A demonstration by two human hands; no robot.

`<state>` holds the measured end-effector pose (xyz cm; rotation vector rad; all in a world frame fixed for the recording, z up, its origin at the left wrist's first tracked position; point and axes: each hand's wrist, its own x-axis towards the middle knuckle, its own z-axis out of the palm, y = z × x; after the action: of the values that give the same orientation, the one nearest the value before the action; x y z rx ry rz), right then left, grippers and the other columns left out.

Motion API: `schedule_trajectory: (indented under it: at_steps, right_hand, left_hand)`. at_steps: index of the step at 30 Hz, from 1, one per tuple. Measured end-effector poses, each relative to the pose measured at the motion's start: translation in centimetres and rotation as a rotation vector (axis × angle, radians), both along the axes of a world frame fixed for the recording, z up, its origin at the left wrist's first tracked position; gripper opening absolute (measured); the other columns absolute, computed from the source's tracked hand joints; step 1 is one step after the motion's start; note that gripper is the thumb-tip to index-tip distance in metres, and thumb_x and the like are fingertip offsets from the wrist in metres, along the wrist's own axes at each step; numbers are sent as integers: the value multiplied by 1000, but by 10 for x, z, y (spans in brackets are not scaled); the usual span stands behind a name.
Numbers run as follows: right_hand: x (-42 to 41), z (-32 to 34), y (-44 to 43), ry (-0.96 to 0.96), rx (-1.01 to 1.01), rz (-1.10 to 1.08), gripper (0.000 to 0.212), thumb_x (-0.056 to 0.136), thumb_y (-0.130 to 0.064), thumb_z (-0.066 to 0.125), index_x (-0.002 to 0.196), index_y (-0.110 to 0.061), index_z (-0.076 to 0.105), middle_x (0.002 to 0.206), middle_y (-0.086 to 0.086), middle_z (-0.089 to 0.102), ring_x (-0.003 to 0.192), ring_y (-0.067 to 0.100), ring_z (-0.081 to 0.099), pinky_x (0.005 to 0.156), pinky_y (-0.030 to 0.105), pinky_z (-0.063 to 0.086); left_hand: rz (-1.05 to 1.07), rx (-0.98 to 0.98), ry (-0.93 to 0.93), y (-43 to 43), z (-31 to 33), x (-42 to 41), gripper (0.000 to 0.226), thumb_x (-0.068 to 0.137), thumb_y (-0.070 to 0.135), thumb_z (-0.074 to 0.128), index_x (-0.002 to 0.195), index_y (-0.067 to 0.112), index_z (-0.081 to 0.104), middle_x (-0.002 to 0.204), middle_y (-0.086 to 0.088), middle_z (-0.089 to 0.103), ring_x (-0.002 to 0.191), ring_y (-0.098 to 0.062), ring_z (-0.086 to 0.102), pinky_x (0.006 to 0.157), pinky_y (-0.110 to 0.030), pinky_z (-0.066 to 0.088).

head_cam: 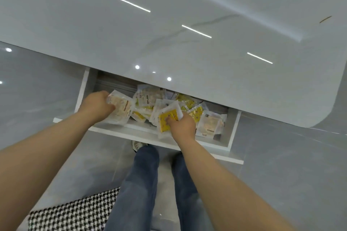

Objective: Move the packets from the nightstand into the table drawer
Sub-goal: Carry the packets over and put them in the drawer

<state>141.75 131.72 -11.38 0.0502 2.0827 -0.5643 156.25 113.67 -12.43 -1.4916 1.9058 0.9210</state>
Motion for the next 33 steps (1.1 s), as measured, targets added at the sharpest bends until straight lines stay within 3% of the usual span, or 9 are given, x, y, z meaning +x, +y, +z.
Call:
schedule_trajectory:
  at_steps: [3, 6, 10, 13, 16, 19, 21, 25, 33]
  right_hand:
    - [9, -25, -12, -32, -16, -7, 28, 87, -26, 66, 108, -8, 62, 90, 2, 59, 79, 19, 55, 60, 24, 40]
    - [17, -47, -24, -69, -43, -19, 21, 88, -26, 65, 101, -9, 64, 87, 2, 61, 78, 19, 57, 54, 21, 41]
    - [24, -68, -40, -51, -63, -23, 17, 91, -27, 61, 91, -10, 62, 84, 4, 60, 78, 20, 57, 65, 25, 43]
    - [25, -74, -47, -69, -15, 39, 31, 93, -29, 57, 108, -3, 63, 94, 7, 63, 87, 23, 60, 67, 24, 40]
    - [24, -75, -46, -28, 79, 130, 46, 91, -26, 59, 131, -5, 49, 123, 12, 59, 111, 29, 58, 79, 29, 46]
    - [18, -61, -37, 11, 118, 209, 56, 88, -21, 60, 138, -9, 40, 130, 14, 54, 116, 30, 54, 87, 34, 48]
    - [12, -42, -25, 18, 102, 233, 53, 88, -20, 59, 137, -9, 43, 127, 12, 57, 114, 28, 56, 84, 32, 47]
    - [4, 8, 8, 95, 98, 255, 50, 89, -22, 58, 136, -10, 45, 130, 9, 55, 116, 26, 54, 89, 32, 46]
    - [-7, 128, 89, 209, 113, 125, 40, 89, -24, 57, 127, -15, 50, 124, 7, 55, 110, 24, 54, 86, 34, 47]
  left_hand:
    - [-50, -8, -19, -5, -25, 3, 27, 91, 15, 57, 116, 6, 57, 110, -18, 63, 92, -31, 57, 71, -36, 46]
    - [-55, 3, -39, -8, -47, 7, 28, 92, 16, 55, 119, 7, 57, 112, -18, 62, 85, -26, 54, 69, -34, 45]
    - [-70, 0, -67, -14, -66, 11, 34, 92, 17, 56, 124, 6, 55, 115, -19, 61, 89, -28, 55, 70, -33, 46]
    - [-90, 7, -78, -16, -71, 12, 39, 92, 20, 56, 129, 7, 52, 119, -19, 60, 103, -34, 58, 75, -35, 46]
    - [-105, 12, -95, -13, -66, 7, 43, 90, 26, 58, 127, 5, 50, 119, -19, 59, 101, -33, 57, 75, -33, 44]
    - [-133, -28, -34, -8, -47, -6, 45, 88, 23, 61, 127, 3, 49, 122, -18, 57, 103, -32, 56, 76, -34, 44]
    - [-178, -67, 29, -2, -28, -16, 49, 88, 21, 61, 132, 5, 47, 128, -17, 54, 113, -33, 54, 83, -35, 45]
    - [-292, -41, 106, 10, 19, -32, 43, 87, 20, 61, 127, 8, 52, 122, -12, 58, 110, -29, 55, 83, -33, 44]
    - [-600, 17, 123, 59, 144, -74, 45, 87, 27, 59, 129, 16, 50, 126, -4, 57, 112, -22, 54, 89, -33, 46]
